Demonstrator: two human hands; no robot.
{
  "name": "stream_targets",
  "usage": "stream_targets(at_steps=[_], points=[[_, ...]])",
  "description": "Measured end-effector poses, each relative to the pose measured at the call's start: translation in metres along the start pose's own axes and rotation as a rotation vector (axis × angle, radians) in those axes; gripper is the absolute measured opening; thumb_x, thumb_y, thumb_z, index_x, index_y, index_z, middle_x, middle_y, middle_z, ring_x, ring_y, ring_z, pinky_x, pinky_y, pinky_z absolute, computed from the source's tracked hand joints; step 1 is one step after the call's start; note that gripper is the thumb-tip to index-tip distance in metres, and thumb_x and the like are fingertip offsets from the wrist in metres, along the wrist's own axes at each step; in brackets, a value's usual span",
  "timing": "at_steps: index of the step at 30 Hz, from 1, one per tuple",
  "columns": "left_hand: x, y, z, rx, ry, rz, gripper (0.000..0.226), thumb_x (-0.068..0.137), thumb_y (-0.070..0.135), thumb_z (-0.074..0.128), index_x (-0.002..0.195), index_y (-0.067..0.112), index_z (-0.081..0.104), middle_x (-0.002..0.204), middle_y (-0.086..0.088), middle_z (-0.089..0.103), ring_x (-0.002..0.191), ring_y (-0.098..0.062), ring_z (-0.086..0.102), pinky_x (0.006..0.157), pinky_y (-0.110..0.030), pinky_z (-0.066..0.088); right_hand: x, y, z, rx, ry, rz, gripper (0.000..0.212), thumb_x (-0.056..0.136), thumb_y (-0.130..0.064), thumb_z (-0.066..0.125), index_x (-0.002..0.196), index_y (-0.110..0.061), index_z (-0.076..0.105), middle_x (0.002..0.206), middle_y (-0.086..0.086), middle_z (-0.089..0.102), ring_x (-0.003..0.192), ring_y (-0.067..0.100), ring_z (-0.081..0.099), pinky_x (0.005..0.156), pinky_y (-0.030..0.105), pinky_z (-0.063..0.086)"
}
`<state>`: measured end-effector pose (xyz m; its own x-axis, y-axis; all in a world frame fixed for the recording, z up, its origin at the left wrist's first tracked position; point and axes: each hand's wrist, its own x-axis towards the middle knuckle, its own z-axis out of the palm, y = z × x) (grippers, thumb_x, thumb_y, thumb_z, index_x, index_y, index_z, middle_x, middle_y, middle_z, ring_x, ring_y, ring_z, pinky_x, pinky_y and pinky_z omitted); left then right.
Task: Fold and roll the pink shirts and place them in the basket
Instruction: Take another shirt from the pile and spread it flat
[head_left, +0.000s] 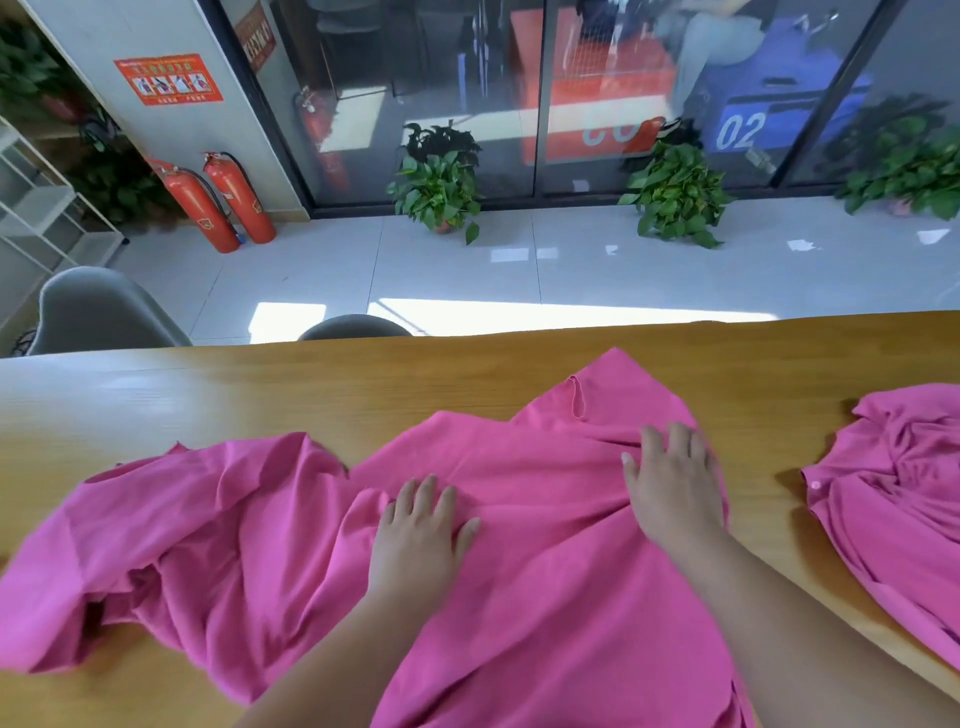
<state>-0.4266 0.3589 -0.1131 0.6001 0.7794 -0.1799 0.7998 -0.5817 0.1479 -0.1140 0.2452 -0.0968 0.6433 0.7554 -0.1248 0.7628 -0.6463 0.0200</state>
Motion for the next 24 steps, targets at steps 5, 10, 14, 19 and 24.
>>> stream_targets(at_steps=[5, 10, 14, 19, 24], points=[[0.022, 0.001, 0.004, 0.019, -0.106, -0.104, 0.083, 0.098, 0.078, 0.007, 0.157, 0.028, 0.038, 0.172, -0.009, 0.026, 0.158, -0.038, 0.022, 0.121, -0.057, 0.032, 0.023, 0.018, 0.018, 0.069, -0.237, -0.113, 0.078, 0.106, -0.067, 0.016, 0.169, -0.022, 0.009, 0.177, 0.000, 0.005, 0.163, 0.025, 0.006, 0.130, 0.048, 0.019], [0.041, -0.001, -0.003, 0.048, -0.094, -0.227, 0.097, 0.093, 0.080, -0.002, 0.157, 0.023, 0.042, 0.168, -0.020, 0.034, 0.154, -0.044, 0.030, 0.117, -0.058, 0.038, 0.066, 0.019, -0.005, 0.066, -0.148, 0.112, 0.078, 0.104, -0.063, 0.015, 0.158, -0.010, 0.039, 0.162, 0.014, 0.043, 0.146, 0.036, 0.040, 0.118, 0.052, 0.038], [0.053, 0.000, -0.003, 0.016, -0.096, -0.221, 0.086, 0.097, 0.077, 0.008, 0.162, 0.027, 0.035, 0.173, -0.017, 0.023, 0.159, -0.042, 0.019, 0.119, -0.059, 0.034, 0.065, 0.012, 0.011, 0.045, -0.172, -0.096, 0.076, 0.105, -0.068, 0.018, 0.168, -0.027, 0.012, 0.177, 0.004, 0.008, 0.162, 0.029, 0.007, 0.129, 0.051, 0.017], [0.096, -0.026, -0.006, -0.040, -0.100, -0.166, 0.079, 0.101, 0.077, 0.015, 0.168, 0.034, 0.015, 0.178, -0.009, 0.002, 0.163, -0.036, 0.000, 0.129, -0.057, 0.021, 0.072, 0.018, 0.035, 0.080, -0.152, -0.068, 0.088, 0.100, -0.079, 0.013, 0.169, -0.028, -0.009, 0.176, -0.005, -0.019, 0.162, 0.019, -0.015, 0.133, 0.048, 0.006], [0.168, -0.054, -0.021, -0.007, -0.152, -0.114, 0.082, 0.100, 0.078, 0.018, 0.169, 0.037, 0.003, 0.178, -0.004, -0.009, 0.163, -0.032, -0.007, 0.131, -0.054, 0.013, 0.114, 0.009, 0.033, 0.122, -0.133, -0.079, 0.087, 0.100, -0.080, 0.011, 0.168, -0.030, -0.010, 0.174, -0.008, -0.024, 0.161, 0.017, -0.020, 0.132, 0.047, 0.001]])
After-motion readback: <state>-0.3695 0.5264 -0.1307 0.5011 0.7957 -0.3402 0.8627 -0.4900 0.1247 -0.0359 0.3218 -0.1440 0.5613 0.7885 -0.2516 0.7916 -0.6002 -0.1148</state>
